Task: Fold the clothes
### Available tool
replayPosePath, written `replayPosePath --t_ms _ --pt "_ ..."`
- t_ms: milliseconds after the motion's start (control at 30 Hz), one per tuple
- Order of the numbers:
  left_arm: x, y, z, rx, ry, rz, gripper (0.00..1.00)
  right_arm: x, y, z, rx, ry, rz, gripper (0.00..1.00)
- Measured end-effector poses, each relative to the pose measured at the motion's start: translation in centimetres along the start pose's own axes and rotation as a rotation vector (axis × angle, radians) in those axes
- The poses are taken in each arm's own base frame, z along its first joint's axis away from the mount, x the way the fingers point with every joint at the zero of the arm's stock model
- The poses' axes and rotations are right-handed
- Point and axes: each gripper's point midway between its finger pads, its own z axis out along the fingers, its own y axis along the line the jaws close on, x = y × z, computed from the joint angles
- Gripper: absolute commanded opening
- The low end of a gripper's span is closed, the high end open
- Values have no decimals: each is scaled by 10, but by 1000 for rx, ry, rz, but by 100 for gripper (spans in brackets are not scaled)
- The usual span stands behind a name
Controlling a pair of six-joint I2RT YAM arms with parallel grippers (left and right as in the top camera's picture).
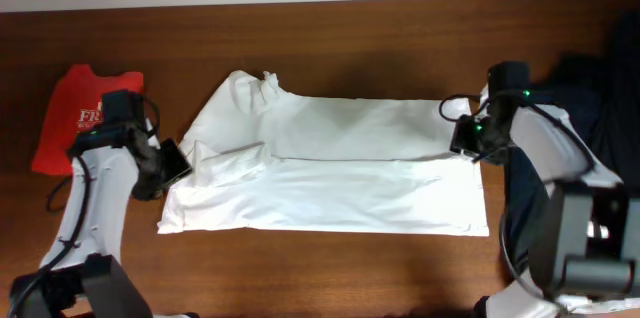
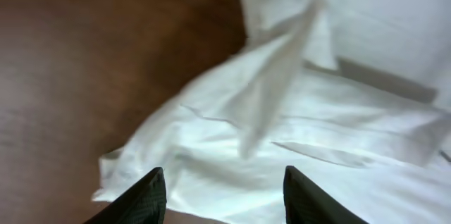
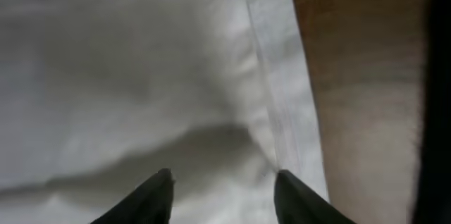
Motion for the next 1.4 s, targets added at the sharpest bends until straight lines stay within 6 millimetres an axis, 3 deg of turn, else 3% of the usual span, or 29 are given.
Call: replayPosePath --t_ms 133,233,467,567,600,633,867,933,1000,1067,1100,1267,1400 --pt "6 -17 1 10 3 58 54 0 -2 18 4 24 1 44" --pt "8 -21 1 13 5 71 54 -1 -2 18 7 22 0 39" --pt "8 -21 1 13 5 71 54 21 -17 16 85 108 7 37" --pt "8 -21 1 13 5 71 54 23 -19 16 96 115 3 21" --pt "8 -21 1 12 5 71 54 24 -19 15 97 117 6 9" --pt "8 -21 1 12 5 71 54 23 -20 15 100 116 -2 4" --pt "8 -21 1 12 4 71 54 19 -18 11 99 109 -3 5" --pt "8 -21 1 12 4 71 54 0 -13 2 88 58 -7 13" --pt "8 -21 1 12 4 71 54 -22 -9 -8 81 -12 -13 36" --pt "8 -21 1 12 5 71 54 -30 -12 -12 105 -40 3 39" --pt "8 -21 1 12 5 71 54 -28 -14 -12 118 -35 6 39" --pt "-4 -26 1 32 -44 73 54 -2 -23 -14 163 71 20 20" --pt "-18 -33 -1 57 -105 77 54 26 -21 -17 144 186 21 20"
